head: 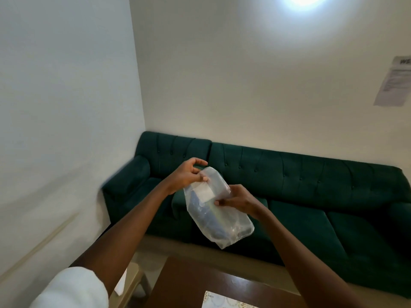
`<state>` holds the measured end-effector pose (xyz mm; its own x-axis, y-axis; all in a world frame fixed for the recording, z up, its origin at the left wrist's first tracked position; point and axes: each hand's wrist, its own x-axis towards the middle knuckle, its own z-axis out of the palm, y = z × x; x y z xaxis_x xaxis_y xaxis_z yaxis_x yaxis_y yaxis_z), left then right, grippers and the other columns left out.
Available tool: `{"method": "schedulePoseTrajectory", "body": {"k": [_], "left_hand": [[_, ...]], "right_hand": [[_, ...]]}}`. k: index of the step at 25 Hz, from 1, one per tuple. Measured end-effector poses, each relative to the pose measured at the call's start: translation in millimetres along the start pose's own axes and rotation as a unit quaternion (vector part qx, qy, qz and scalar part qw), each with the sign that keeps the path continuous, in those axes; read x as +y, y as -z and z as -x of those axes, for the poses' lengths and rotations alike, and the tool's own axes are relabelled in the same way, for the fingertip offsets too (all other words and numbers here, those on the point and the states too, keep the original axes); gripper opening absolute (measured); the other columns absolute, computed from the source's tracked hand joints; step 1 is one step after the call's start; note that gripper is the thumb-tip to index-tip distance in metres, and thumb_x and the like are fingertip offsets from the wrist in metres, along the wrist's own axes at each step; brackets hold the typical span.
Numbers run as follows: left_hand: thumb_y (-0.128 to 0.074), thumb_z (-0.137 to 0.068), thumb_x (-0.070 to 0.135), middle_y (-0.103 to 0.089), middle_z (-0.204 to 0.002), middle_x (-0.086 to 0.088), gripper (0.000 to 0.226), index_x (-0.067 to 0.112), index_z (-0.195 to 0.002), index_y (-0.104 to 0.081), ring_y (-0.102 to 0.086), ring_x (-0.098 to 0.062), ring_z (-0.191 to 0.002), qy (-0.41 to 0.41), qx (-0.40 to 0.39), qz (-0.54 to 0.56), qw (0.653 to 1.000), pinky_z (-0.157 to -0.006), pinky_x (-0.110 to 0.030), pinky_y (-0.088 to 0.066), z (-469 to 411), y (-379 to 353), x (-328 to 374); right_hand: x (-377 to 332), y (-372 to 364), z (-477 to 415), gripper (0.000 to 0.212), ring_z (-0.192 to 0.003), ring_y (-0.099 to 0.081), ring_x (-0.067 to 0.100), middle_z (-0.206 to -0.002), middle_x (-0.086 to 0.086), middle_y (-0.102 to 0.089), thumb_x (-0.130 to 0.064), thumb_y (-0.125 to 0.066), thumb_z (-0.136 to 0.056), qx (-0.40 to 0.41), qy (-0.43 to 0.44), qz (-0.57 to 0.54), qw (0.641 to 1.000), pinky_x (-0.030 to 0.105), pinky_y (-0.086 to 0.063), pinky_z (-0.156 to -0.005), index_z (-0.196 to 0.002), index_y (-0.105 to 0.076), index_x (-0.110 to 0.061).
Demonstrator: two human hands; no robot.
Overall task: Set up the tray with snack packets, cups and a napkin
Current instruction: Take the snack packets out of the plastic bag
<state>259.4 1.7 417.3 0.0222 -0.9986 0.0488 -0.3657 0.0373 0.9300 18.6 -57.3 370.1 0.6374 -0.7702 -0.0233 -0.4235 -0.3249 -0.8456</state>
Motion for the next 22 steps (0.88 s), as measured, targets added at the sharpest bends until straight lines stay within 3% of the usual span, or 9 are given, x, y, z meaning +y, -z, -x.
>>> {"method": "schedulePoseTrajectory", "body": {"k": [2,4,6,8,10,14,16,19,22], "left_hand": [[-0.089,-0.079,0.027,-0.077,-0.118,-0.006,0.074,0.019,-0.142,-0.051,-0.075,-0.019,-0.109,-0.018,0.082,0.046,0.995,-0.103,-0.046,-0.058,2.8,-2.4,10.1],[-0.089,-0.079,0.031,-0.066,-0.138,-0.011,0.092,0.016,-0.154,-0.038,-0.066,-0.022,-0.126,0.008,0.16,0.124,0.979,-0.114,-0.049,-0.049,11.8,-12.0,3.5],[-0.085,-0.082,0.032,-0.058,-0.147,-0.015,0.099,0.013,-0.159,-0.026,-0.059,-0.031,-0.134,0.053,0.123,0.165,0.977,-0.116,-0.056,-0.045,26.2,-34.6,-14.2],[-0.082,-0.087,0.028,-0.067,-0.136,-0.017,0.073,0.009,-0.148,-0.048,-0.063,-0.039,-0.129,0.059,0.033,0.206,0.976,-0.11,-0.06,-0.049,29.3,-59.6,-26.0],[-0.078,-0.09,0.026,-0.072,-0.128,-0.02,0.045,0.008,-0.131,-0.067,-0.064,-0.044,-0.126,0.071,0.009,0.287,0.955,-0.108,-0.062,-0.05,24.3,-74.4,-21.5],[-0.073,-0.093,0.018,-0.064,-0.134,-0.031,0.049,-0.009,-0.132,-0.063,-0.062,-0.05,-0.121,0.091,0.019,0.338,0.937,-0.112,-0.062,-0.046,14.2,-78.3,-15.4],[-0.073,-0.093,0.018,-0.066,-0.126,-0.031,0.05,-0.012,-0.131,-0.062,-0.065,-0.044,-0.109,0.089,0.019,0.326,0.941,-0.102,-0.055,-0.053,15.4,-79.9,-16.4],[-0.07,-0.091,0.007,-0.071,-0.113,-0.022,0.033,-0.006,-0.122,-0.066,-0.072,-0.032,-0.093,0.085,0.03,0.299,0.95,-0.081,-0.039,-0.061,14.4,-81.4,-15.1],[-0.065,-0.092,-0.005,-0.071,-0.111,-0.021,0.033,-0.002,-0.125,-0.067,-0.071,-0.033,-0.094,0.075,0.024,0.312,0.947,-0.081,-0.042,-0.06,13.4,-81.1,-12.0]], "right_hand": [[1.3,1.8,-1.2,0.036,-0.097,-0.077,0.026,-0.104,0.009,-0.079,-0.023,-0.09,-0.079,0.064,-0.01,-0.097,0.993,0.047,-0.064,-0.088,-0.11,-0.078,-0.008],[-2.9,0.2,-5.0,0.033,-0.094,-0.077,0.03,-0.105,0.014,-0.078,-0.016,-0.089,-0.079,0.12,-0.031,-0.196,0.973,0.048,-0.065,-0.082,-0.106,-0.076,-0.003],[-11.0,-6.3,-8.1,0.032,-0.091,-0.076,0.033,-0.106,0.018,-0.077,-0.009,-0.087,-0.081,0.158,-0.042,-0.279,0.946,0.045,-0.066,-0.077,-0.107,-0.074,0.005],[-15.1,-8.0,-7.5,0.034,-0.09,-0.074,0.032,-0.102,0.019,-0.076,-0.007,-0.085,-0.082,0.163,-0.033,-0.325,0.931,0.044,-0.065,-0.078,-0.108,-0.072,0.01],[-13.6,2.3,-2.0,0.034,-0.087,-0.073,0.03,-0.096,0.018,-0.076,-0.008,-0.086,-0.081,0.158,-0.021,-0.344,0.925,0.044,-0.064,-0.081,-0.106,-0.072,0.01],[1.0,22.1,11.6,0.037,-0.092,-0.069,0.036,-0.1,0.022,-0.074,-0.005,-0.083,-0.083,0.152,-0.009,-0.364,0.919,0.054,-0.06,-0.092,-0.112,-0.069,0.014],[7.0,23.1,17.7,0.038,-0.095,-0.065,0.038,-0.105,0.026,-0.07,-0.004,-0.079,-0.087,0.144,-0.003,-0.353,0.924,0.059,-0.054,-0.096,-0.117,-0.066,0.014],[12.2,28.9,27.0,0.036,-0.093,-0.067,0.035,-0.11,0.021,-0.07,-0.007,-0.071,-0.093,0.093,-0.001,-0.342,0.935,0.054,-0.056,-0.092,-0.125,-0.062,0.006],[15.4,40.1,34.8,0.049,-0.102,-0.073,0.033,-0.123,0.016,-0.072,0.001,-0.069,-0.09,0.014,-0.001,-0.4,0.916,0.044,-0.066,-0.081,-0.136,-0.058,-0.012]]}}
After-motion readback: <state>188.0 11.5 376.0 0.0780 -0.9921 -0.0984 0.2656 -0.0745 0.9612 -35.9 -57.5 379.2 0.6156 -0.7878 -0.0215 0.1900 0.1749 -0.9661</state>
